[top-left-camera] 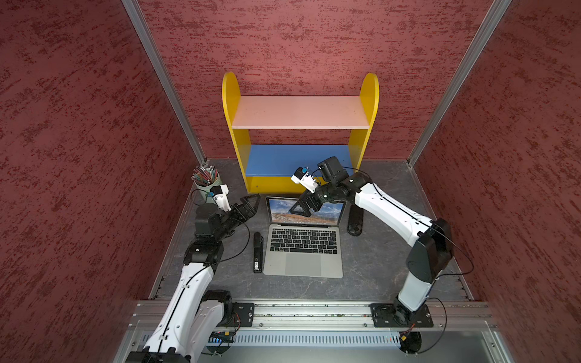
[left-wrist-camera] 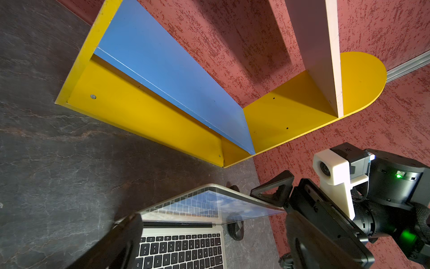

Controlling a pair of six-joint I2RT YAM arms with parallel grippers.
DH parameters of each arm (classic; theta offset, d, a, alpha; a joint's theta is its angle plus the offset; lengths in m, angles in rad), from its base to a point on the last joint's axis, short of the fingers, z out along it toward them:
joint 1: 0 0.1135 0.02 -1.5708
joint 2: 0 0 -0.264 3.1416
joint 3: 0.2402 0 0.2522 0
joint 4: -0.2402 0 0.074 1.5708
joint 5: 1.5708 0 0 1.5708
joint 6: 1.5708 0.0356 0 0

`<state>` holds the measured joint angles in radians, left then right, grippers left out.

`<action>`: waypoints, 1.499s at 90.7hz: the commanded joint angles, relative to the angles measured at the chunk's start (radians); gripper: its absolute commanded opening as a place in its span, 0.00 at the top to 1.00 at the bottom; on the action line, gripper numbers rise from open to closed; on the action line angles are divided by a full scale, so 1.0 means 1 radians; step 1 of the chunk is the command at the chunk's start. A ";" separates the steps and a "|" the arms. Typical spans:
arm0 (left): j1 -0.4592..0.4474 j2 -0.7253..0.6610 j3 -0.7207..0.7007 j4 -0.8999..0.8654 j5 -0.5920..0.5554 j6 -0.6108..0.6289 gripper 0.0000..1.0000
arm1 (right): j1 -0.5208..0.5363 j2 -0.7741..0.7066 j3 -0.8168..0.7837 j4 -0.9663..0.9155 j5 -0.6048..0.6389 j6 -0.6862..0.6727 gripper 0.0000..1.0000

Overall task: Close the laptop lid and set it aside
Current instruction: Close the lid of the laptop.

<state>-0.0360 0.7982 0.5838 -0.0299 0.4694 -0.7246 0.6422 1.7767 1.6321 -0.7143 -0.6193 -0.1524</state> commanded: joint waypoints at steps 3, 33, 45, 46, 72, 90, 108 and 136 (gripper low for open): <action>-0.010 -0.009 0.007 0.013 -0.005 0.016 0.00 | 0.033 -0.027 -0.060 -0.040 -0.015 0.040 0.02; -0.020 -0.009 0.010 0.012 -0.010 0.014 0.00 | 0.048 -0.084 -0.165 0.031 -0.021 0.077 0.02; -0.022 -0.010 0.009 0.010 -0.013 0.017 0.00 | 0.054 -0.101 -0.200 0.044 -0.013 0.089 0.02; -0.022 -0.011 0.009 0.010 -0.014 0.017 0.00 | 0.054 -0.102 -0.202 0.044 -0.012 0.089 0.02; -0.023 -0.002 0.002 0.023 -0.014 0.014 0.00 | 0.069 -0.135 -0.261 0.077 0.001 0.117 0.02; -0.026 -0.005 -0.001 0.024 -0.018 0.013 0.00 | 0.073 -0.149 -0.285 0.080 0.011 0.122 0.02; -0.025 -0.006 -0.002 0.023 -0.017 0.013 0.00 | 0.077 -0.162 -0.322 0.097 0.018 0.133 0.02; -0.025 -0.005 -0.001 0.025 -0.017 0.016 0.00 | 0.085 -0.185 -0.375 0.117 0.029 0.149 0.02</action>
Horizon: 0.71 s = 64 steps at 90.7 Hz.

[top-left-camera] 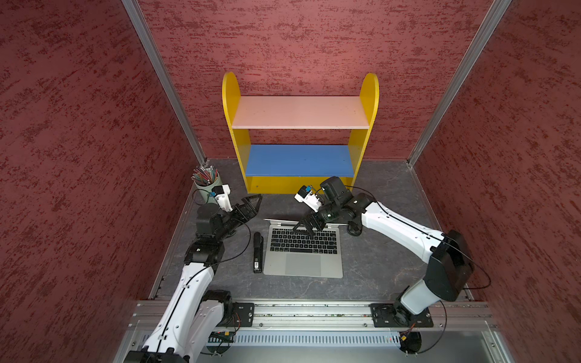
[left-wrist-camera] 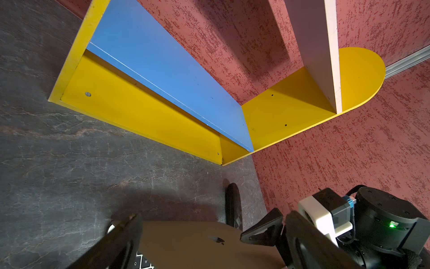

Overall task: Close the laptop lid and set it aside
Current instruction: Close the lid of the laptop.

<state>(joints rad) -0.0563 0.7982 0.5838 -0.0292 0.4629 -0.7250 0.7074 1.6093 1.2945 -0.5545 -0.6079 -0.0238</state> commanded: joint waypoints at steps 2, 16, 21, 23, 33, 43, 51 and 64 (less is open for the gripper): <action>-0.006 -0.005 -0.002 0.024 -0.010 0.017 0.00 | 0.019 -0.019 -0.041 -0.041 0.019 0.023 0.02; -0.006 -0.004 0.001 0.022 -0.012 0.018 0.00 | 0.024 -0.023 -0.061 -0.029 0.024 0.030 0.01; -0.005 -0.001 0.001 0.022 -0.012 0.018 0.00 | 0.023 -0.027 -0.071 -0.026 0.024 0.035 0.01; -0.005 -0.001 0.001 0.022 -0.012 0.018 0.00 | 0.025 -0.028 -0.075 -0.022 0.025 0.037 0.02; -0.006 0.001 0.001 0.020 -0.012 0.018 0.00 | 0.025 -0.031 -0.091 -0.013 0.028 0.046 0.02; -0.007 0.000 0.001 0.018 -0.011 0.017 0.00 | 0.027 -0.038 -0.104 -0.004 0.031 0.055 0.01; -0.007 -0.003 0.001 0.017 -0.012 0.019 0.00 | 0.029 -0.042 -0.115 0.002 0.032 0.062 0.02; -0.008 -0.004 0.001 0.017 -0.012 0.019 0.00 | 0.030 -0.046 -0.128 0.011 0.036 0.072 0.02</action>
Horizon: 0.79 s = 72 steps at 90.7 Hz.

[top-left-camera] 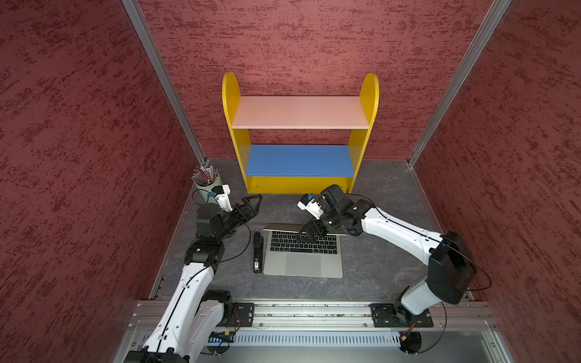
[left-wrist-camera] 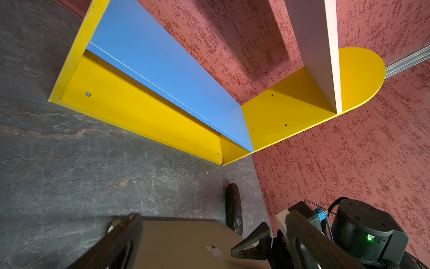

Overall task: Close the laptop lid and set it aside
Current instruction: Close the lid of the laptop.

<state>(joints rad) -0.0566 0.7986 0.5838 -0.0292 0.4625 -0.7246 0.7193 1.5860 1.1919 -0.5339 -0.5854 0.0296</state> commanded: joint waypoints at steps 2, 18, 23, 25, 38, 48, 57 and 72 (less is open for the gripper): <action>-0.007 -0.004 0.001 0.017 -0.012 0.019 0.00 | 0.018 -0.022 -0.028 -0.006 0.013 0.020 0.02; -0.007 -0.005 -0.003 0.017 -0.012 0.018 0.00 | 0.023 -0.025 -0.052 0.011 0.009 0.033 0.02; -0.007 -0.005 -0.004 0.018 -0.012 0.019 0.00 | 0.026 -0.028 -0.056 0.014 0.008 0.034 0.01; -0.008 -0.005 -0.005 0.018 -0.012 0.018 0.00 | 0.028 -0.028 -0.058 0.015 0.009 0.035 0.01; -0.008 -0.006 -0.009 0.021 -0.012 0.019 0.00 | 0.036 -0.030 -0.070 0.019 0.007 0.032 0.02; -0.008 -0.008 -0.009 0.019 -0.012 0.019 0.00 | 0.041 -0.028 -0.079 0.025 0.003 0.032 0.01; -0.007 -0.012 -0.010 0.017 -0.014 0.018 0.00 | 0.042 -0.027 -0.090 0.033 0.001 0.032 0.01; -0.008 -0.019 -0.015 0.014 -0.015 0.019 0.00 | 0.047 -0.032 -0.111 0.046 -0.003 0.037 0.02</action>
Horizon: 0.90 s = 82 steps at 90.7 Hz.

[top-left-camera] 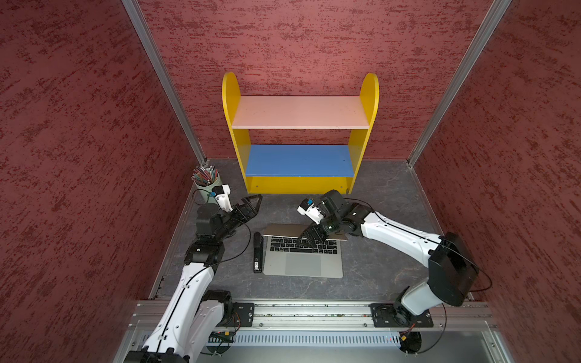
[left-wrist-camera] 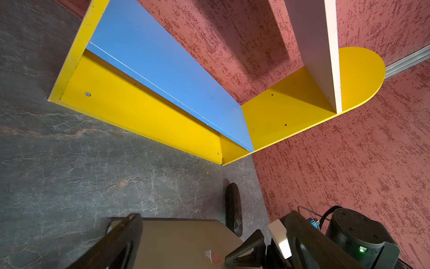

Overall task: Close the laptop lid and set it aside
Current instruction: Close the lid of the laptop.

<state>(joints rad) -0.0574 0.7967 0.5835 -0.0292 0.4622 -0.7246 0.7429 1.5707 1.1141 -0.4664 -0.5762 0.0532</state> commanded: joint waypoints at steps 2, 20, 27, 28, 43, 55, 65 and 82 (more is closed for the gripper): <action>-0.006 -0.016 -0.015 0.015 -0.014 0.019 0.00 | 0.025 -0.018 -0.037 -0.021 -0.013 0.015 0.02; -0.007 -0.018 -0.018 0.017 -0.015 0.018 0.00 | 0.036 -0.023 -0.063 -0.005 -0.014 0.021 0.02; -0.007 -0.019 -0.020 0.017 -0.014 0.016 0.00 | 0.040 -0.024 -0.074 0.004 -0.013 0.025 0.02; -0.007 -0.019 -0.020 0.018 -0.015 0.017 0.00 | 0.041 -0.023 -0.075 0.005 -0.013 0.026 0.02; -0.007 -0.018 -0.019 0.017 -0.014 0.017 0.00 | 0.048 -0.027 -0.099 0.021 -0.015 0.032 0.02; -0.007 -0.018 -0.019 0.016 -0.016 0.018 0.00 | 0.051 -0.031 -0.115 0.036 -0.020 0.039 0.02; -0.007 -0.018 -0.019 0.013 -0.019 0.017 0.00 | 0.052 -0.035 -0.135 0.064 -0.035 0.056 0.02; -0.007 -0.018 -0.019 0.013 -0.019 0.017 0.00 | 0.055 -0.040 -0.166 0.100 -0.052 0.075 0.02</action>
<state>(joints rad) -0.0582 0.7906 0.5720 -0.0292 0.4515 -0.7250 0.7689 1.5276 0.9928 -0.3111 -0.5663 0.0708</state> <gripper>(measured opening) 0.996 0.985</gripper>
